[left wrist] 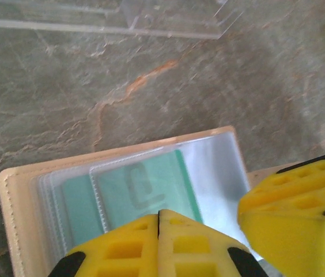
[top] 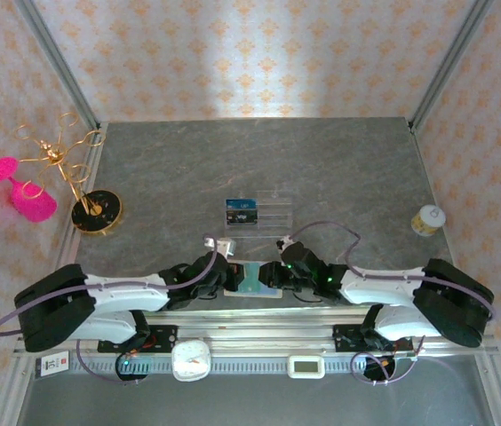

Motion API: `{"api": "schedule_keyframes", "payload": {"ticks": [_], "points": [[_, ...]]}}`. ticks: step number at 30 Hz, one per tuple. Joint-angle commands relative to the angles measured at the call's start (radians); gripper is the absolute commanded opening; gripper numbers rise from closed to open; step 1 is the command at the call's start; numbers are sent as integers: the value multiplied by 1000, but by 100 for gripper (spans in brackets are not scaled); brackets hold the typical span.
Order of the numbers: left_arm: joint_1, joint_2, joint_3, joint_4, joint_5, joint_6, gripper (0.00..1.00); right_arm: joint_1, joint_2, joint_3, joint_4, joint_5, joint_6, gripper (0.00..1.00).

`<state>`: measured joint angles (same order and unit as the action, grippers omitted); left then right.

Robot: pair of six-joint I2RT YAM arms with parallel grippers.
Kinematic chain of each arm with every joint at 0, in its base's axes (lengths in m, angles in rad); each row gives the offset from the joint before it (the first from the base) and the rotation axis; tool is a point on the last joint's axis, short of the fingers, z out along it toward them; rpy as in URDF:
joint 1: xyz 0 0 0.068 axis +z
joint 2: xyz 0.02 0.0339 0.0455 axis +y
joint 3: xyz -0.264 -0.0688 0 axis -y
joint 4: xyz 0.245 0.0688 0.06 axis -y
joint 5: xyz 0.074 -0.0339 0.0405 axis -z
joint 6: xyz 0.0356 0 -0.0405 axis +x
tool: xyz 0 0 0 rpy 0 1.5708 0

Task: Take the credit cards out of the card holder

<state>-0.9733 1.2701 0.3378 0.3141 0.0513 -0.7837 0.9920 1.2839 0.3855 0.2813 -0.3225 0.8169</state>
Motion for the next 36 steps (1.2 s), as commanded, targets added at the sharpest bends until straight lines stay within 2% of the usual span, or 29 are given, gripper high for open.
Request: {"api": "schedule_keyframes", "payload": {"ticks": [1,10,23,30,33,36], "points": [[-4,62,5,6,-28,14,0,-1,26,-3,28,4,30,18],[-5,114,-16,19,-13,-5,0,-8,83,1,64,-26,44,18],[-5,103,-55,31,-6,-26,0,-9,89,-30,44,17,93,17],[-4,109,-57,42,2,-26,0,-10,139,-25,116,-50,83,14],[-4,105,-59,38,1,-26,0,-9,149,-25,122,-54,85,12],[-5,97,-64,35,-3,-29,0,-9,136,-33,111,-35,95,0]]}}
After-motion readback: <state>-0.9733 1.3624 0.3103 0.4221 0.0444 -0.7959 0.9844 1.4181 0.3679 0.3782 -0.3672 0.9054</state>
